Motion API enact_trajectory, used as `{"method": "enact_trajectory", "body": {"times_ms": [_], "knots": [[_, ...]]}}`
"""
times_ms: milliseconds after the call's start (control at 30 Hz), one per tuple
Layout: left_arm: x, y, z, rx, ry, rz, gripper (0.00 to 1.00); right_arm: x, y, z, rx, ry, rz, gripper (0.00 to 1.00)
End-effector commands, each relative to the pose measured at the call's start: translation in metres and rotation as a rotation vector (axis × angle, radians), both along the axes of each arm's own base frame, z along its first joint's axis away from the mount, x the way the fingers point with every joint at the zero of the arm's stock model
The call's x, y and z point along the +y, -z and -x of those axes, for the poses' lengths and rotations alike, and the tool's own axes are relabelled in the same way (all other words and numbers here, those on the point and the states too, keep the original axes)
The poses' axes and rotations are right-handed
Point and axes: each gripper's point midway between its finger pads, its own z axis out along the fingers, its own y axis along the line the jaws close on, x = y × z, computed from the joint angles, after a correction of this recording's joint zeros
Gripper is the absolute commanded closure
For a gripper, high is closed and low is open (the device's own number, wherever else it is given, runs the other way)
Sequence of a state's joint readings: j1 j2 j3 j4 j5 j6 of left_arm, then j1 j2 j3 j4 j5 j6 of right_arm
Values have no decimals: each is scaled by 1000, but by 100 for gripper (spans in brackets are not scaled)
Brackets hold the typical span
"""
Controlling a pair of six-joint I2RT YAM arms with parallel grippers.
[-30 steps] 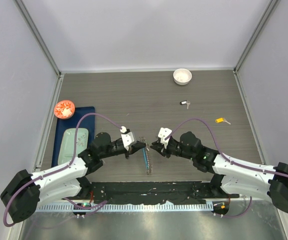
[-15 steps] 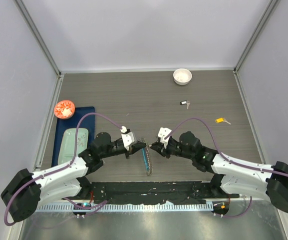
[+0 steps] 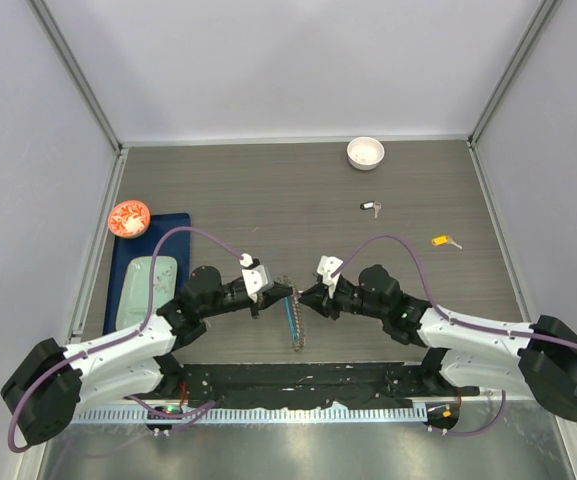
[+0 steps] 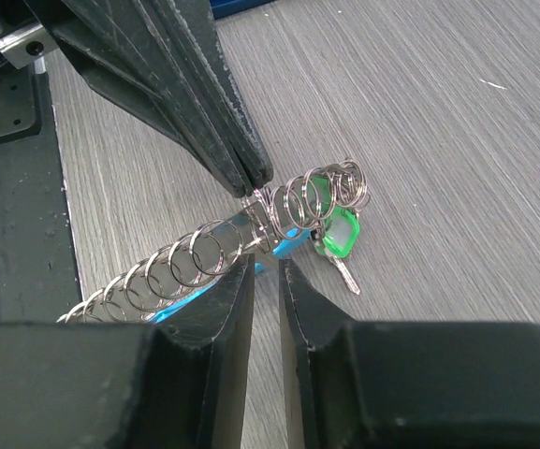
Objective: Put the keys on the keyring
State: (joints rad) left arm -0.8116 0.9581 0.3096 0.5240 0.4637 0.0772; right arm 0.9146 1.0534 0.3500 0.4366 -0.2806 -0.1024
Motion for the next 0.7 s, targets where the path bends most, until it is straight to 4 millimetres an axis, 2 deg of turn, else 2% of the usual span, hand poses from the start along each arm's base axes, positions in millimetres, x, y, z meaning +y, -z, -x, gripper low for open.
{"method": "enact_trajectory", "body": {"times_ms": [0, 667], "knots": [[-4, -26, -1, -63, 5, 82, 100, 9, -17, -1, -29, -20, -85, 77], [-6, -25, 0, -49, 15, 87, 100, 12, -15, -7, -25, -23, -106, 80]]}}
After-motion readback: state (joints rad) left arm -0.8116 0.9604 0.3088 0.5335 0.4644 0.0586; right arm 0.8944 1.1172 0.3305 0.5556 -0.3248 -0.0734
